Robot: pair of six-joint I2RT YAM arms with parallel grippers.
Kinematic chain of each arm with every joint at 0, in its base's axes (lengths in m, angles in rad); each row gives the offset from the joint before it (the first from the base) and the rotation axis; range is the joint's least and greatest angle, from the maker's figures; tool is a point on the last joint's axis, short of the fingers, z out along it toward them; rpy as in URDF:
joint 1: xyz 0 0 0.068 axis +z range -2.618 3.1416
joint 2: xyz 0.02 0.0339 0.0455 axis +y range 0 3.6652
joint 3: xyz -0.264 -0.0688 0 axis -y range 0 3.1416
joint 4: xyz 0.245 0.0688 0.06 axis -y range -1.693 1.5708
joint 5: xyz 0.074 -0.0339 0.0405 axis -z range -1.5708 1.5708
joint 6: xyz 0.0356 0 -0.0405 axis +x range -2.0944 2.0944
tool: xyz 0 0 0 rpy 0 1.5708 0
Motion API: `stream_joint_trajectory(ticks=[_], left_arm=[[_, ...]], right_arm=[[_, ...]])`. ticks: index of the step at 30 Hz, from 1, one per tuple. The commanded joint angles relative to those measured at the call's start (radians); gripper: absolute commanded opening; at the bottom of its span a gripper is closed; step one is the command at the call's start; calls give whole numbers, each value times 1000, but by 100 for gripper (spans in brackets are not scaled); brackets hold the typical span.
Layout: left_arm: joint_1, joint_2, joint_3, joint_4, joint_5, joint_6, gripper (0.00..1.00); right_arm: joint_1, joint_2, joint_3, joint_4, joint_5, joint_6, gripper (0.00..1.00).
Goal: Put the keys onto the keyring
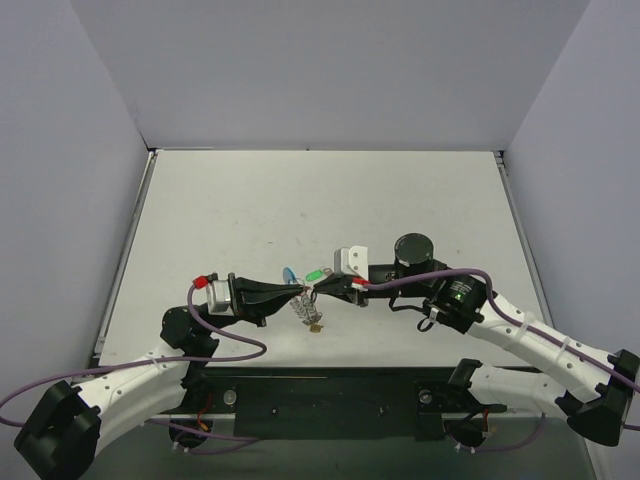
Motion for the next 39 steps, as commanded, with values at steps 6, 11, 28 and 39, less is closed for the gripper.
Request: stream_joint_trajectory(ticks=[6,11,28,39], left_arm=[[-10,-7,14,99,8,-10,0],[-12,-5,17,98,11,-10,0],[-15,-37,8,59,-18,19,0],[-18,-39,11,39,-14,30,0]], right_arm=[[8,5,27,77,4,22,0],[9,8,28,74,4,14,0],[9,3,48,38,1,-6,0],[11,6,54,47,-7,10,0]])
